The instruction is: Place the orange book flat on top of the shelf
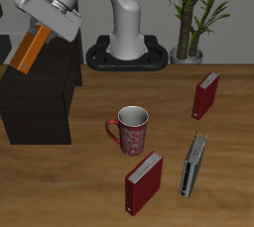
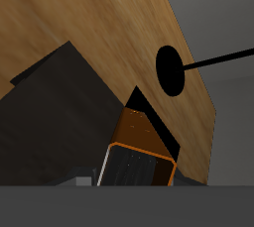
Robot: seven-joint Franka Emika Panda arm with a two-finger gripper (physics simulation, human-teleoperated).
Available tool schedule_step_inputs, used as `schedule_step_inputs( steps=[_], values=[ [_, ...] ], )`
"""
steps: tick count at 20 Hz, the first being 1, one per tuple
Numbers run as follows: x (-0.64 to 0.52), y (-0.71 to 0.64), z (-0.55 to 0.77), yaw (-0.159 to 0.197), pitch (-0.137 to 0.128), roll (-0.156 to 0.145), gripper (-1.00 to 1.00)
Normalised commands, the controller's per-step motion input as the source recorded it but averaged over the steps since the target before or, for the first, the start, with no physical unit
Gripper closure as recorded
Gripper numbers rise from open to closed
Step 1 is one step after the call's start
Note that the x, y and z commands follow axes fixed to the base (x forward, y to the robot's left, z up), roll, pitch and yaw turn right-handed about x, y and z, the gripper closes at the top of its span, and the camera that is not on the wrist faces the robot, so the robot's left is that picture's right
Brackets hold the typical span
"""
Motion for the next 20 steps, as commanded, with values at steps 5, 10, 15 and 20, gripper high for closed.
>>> schedule_step_inputs(
  steps=[5, 10, 15, 20],
  values=[
    [0.18, 0.23, -0.46, -0.014, 0.223, 0.099, -1.0],
    [0.09, 0.18, -0.2, -0.039, 0.148, 0.083, -1.0],
    [-0.02, 0.28, -0.06, -0.078, 0.076, 0.088, -1.0],
    [-0.11, 0.4, 0.09, -0.068, 0.013, 0.102, -1.0]
  ],
)
